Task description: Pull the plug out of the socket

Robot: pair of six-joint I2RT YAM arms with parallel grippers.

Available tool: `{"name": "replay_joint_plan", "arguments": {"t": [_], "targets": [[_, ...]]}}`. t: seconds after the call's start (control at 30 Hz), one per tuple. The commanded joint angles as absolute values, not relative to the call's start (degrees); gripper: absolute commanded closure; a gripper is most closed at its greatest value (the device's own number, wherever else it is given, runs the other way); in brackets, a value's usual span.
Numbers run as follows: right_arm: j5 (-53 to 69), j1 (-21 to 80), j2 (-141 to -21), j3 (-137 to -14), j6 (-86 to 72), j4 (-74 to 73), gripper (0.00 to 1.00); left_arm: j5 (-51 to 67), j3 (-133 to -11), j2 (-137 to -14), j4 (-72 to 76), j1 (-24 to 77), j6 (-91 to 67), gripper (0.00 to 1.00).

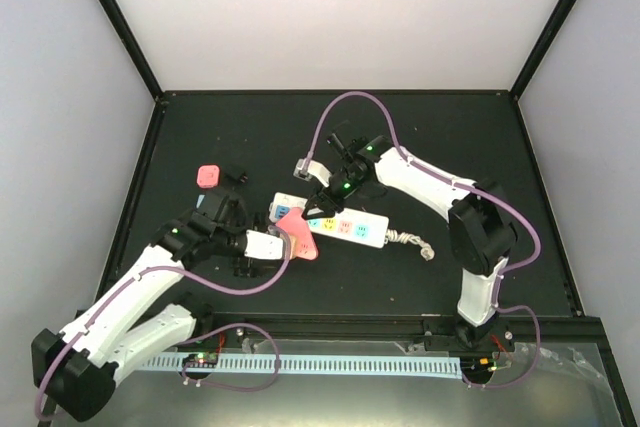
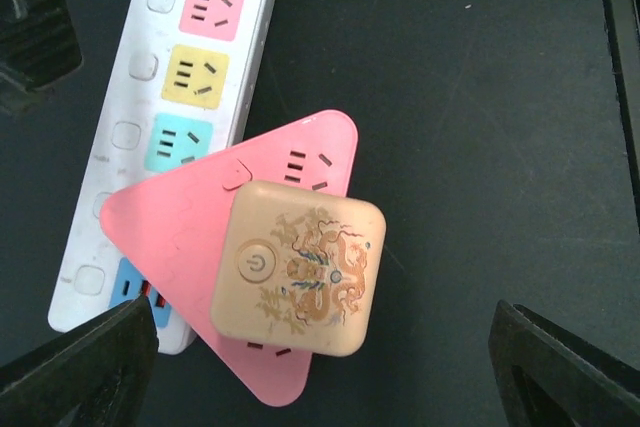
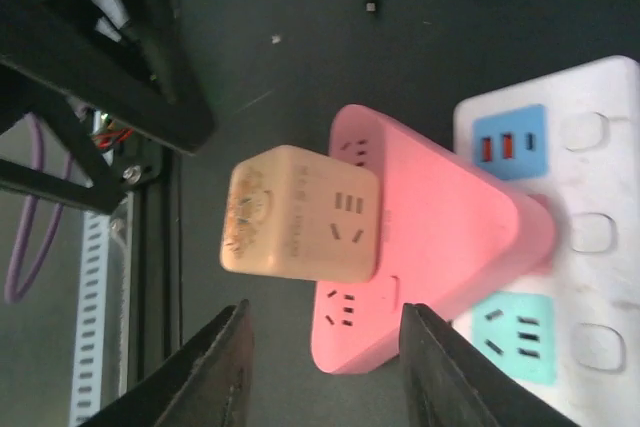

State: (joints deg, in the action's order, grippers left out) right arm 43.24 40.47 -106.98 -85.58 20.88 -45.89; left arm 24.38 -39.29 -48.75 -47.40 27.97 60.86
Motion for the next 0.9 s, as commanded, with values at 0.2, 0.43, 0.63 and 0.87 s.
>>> {"name": "replay_joint_plan", "arguments": {"t": [0.2, 0.43, 0.63, 0.87], "targets": [[51.8, 42.5, -114.8, -93.0, 18.8, -48.9, 0.74, 19.8, -40.7, -51.6, -42.5, 32.3, 58.9, 0.12], [52.2, 42.7, -119.9, -95.4, 18.1, -48.9, 0.81, 16.0, -40.7, -53.5, -43.4, 35.0, 61.6, 0.12], [48.4, 42.4, -123.6, -96.6, 19.9, -49.2, 0.83, 15.7, -41.2, -55.2, -42.5, 36.3, 61.1, 0.10], [51.6, 39.9, -126.7, -97.7, 20.2, -50.1, 0.84, 13.9, -41.8, -56.8, -41.2, 37.6, 61.4, 0.08]]}}
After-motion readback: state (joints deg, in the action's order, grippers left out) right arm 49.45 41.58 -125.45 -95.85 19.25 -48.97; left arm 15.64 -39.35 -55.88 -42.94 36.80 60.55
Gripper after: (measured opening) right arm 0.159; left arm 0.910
